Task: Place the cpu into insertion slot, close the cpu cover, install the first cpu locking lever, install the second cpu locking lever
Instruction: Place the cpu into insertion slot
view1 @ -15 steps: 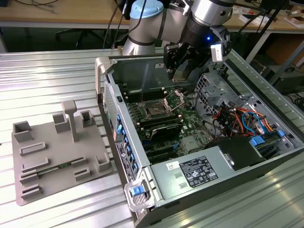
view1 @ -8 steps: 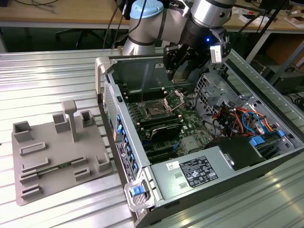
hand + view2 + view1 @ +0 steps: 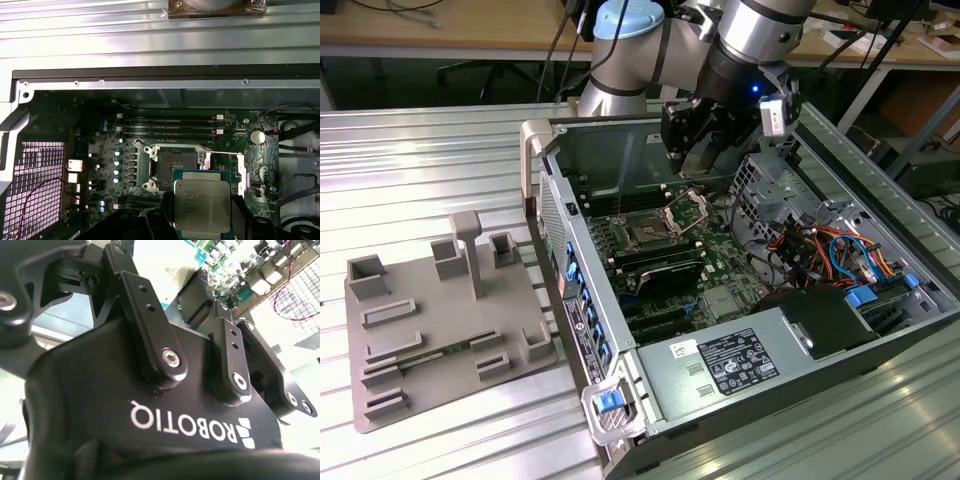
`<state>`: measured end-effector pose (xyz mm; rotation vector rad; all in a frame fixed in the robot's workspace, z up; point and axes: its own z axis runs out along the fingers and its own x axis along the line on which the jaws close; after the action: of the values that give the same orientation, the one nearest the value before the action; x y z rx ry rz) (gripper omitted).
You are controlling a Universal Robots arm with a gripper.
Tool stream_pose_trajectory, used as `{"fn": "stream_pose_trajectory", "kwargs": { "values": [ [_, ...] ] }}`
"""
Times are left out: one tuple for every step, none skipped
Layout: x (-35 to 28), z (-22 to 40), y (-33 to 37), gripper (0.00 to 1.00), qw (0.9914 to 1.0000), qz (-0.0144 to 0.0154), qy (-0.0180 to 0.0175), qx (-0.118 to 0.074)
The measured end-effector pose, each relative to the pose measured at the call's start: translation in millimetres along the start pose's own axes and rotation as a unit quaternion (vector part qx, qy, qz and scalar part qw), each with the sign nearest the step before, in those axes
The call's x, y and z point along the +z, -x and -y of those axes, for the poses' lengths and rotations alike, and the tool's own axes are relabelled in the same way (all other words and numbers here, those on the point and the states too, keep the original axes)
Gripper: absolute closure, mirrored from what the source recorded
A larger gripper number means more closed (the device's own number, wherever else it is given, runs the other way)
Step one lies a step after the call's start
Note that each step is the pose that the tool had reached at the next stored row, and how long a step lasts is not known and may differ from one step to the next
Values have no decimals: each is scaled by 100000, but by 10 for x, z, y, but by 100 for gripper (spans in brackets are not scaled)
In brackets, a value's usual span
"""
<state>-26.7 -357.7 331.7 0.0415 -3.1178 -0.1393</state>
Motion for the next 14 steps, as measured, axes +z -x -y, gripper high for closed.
{"fn": "stream_pose_trajectory", "kwargs": {
  "values": [
    [8,0,-6,45,100000,-2,-1,-14],
    [15,1,-12,45,100000,-5,-5,-11],
    [23,1,-18,45,100000,-5,-3,-15],
    [28,2,-20,45,100000,-6,-8,-12],
    [40,3,-24,45,100000,-7,-5,-21],
    [45,3,-25,45,100000,-6,-3,-23],
    [49,3,-26,45,100000,-5,-2,-19],
    [56,4,-27,45,100000,-6,-8,-18],
    [60,4,-28,45,100000,-5,-6,-16],
    [65,5,-29,45,100000,-5,-4,-16],
    [72,5,-30,45,100000,-6,-7,-18],
    [75,6,-31,45,100000,-6,-6,-14],
    [79,6,-33,45,100000,-6,-8,-13],
    [82,6,-34,45,100000,-7,-5,-12]
  ]
}}
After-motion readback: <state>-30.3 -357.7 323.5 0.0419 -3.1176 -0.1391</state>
